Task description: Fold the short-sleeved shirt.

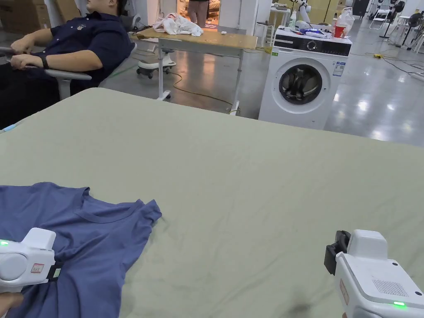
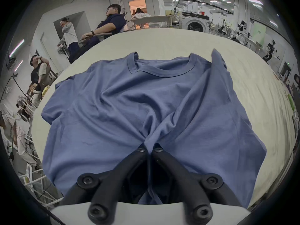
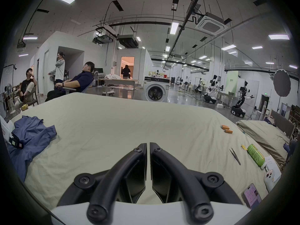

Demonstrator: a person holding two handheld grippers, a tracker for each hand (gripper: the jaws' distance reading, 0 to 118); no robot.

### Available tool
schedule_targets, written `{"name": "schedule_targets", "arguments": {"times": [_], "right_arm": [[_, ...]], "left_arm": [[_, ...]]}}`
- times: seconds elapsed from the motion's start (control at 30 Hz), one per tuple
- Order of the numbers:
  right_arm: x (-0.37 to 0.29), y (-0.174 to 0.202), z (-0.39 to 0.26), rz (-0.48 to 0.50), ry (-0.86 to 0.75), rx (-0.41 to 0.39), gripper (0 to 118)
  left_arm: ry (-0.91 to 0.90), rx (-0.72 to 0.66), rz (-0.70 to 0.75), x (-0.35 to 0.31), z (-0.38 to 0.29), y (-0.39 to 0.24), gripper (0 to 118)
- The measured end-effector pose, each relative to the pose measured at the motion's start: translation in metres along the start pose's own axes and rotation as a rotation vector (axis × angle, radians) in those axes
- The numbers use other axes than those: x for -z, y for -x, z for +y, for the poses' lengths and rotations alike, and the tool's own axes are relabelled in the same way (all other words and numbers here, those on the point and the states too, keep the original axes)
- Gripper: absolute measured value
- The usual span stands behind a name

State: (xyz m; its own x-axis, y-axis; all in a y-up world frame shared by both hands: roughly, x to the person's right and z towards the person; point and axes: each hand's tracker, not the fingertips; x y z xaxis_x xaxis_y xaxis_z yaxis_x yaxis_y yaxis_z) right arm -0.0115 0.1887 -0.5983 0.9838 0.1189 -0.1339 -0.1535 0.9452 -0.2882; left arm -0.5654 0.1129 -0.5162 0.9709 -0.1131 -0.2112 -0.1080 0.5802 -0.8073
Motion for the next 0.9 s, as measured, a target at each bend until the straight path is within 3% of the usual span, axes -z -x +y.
{"name": "schedule_targets", "arguments": {"times": [0.37,0.63,0.9], "right_arm": [[-0.002,0.001,0.001,0.007,-0.003,0.004,3],[-0.008,-0.005,0.009,0.001,-0.028,0.020,3],[-0.018,-0.020,0.017,-0.018,-0.061,0.033,3]], "left_arm": [[-0.261,-0.166,-0.097,-0.046,0.006,0.018,0],[-0.437,-0.135,-0.109,-0.105,0.060,0.009,0],[-0.609,-0.060,-0.188,-0.177,0.114,-0.044,0]]}}
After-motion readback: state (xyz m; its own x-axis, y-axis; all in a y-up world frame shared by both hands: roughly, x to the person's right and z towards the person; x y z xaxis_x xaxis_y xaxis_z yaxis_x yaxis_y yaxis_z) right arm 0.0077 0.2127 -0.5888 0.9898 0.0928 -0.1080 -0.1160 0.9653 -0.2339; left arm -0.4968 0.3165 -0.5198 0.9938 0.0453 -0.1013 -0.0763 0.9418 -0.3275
